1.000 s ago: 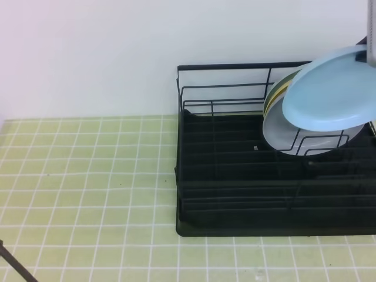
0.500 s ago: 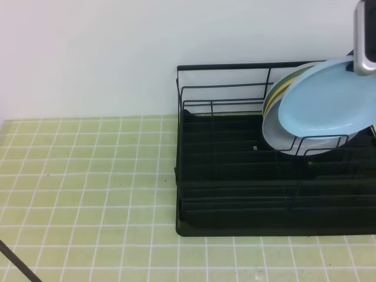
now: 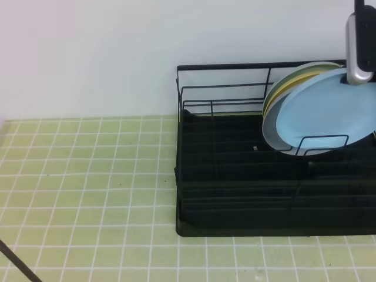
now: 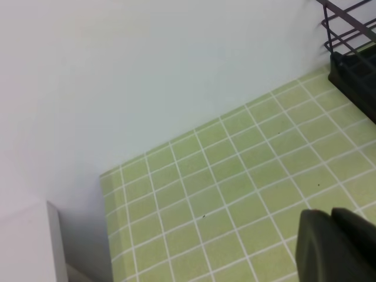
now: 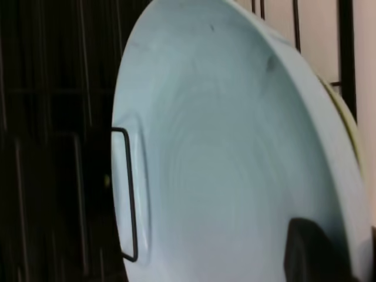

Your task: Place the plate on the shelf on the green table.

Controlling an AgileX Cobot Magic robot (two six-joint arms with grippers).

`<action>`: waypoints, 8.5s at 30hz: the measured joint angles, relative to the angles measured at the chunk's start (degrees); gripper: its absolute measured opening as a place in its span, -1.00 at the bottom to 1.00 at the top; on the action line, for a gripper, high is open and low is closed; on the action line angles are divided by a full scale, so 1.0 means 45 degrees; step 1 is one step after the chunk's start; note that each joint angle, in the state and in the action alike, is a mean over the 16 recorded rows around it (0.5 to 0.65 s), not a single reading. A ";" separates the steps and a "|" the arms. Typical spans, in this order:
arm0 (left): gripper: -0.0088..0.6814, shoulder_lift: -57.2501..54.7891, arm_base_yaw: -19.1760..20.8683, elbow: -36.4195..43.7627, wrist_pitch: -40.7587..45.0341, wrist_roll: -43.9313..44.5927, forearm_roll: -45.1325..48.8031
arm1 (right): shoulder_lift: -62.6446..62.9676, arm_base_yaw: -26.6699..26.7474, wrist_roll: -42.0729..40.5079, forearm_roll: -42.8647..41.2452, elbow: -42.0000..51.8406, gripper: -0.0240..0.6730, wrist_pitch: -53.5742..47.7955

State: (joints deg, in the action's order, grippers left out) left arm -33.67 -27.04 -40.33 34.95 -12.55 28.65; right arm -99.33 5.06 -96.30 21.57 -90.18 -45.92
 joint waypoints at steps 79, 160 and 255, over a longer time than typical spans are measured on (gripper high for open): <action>-0.98 0.0012 -0.0004 0.0000 0.0267 -0.0132 0.0117 | 0.0526 0.0021 0.1975 0.0895 -0.0002 0.30 -0.2124; -0.98 0.1346 -0.0005 0.0793 -0.1235 -0.1212 0.0933 | 0.3504 0.0508 0.9153 0.2853 0.1705 -0.51 0.0161; -0.98 0.7617 0.5856 0.8979 -0.3686 0.3655 -0.7367 | 2.2244 -0.1125 1.9455 -0.5816 2.0059 -0.90 0.6001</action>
State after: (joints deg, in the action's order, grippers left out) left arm 0.61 -0.69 0.08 18.37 3.89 -4.50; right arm 0.77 0.00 -8.75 -4.60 0.08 -18.92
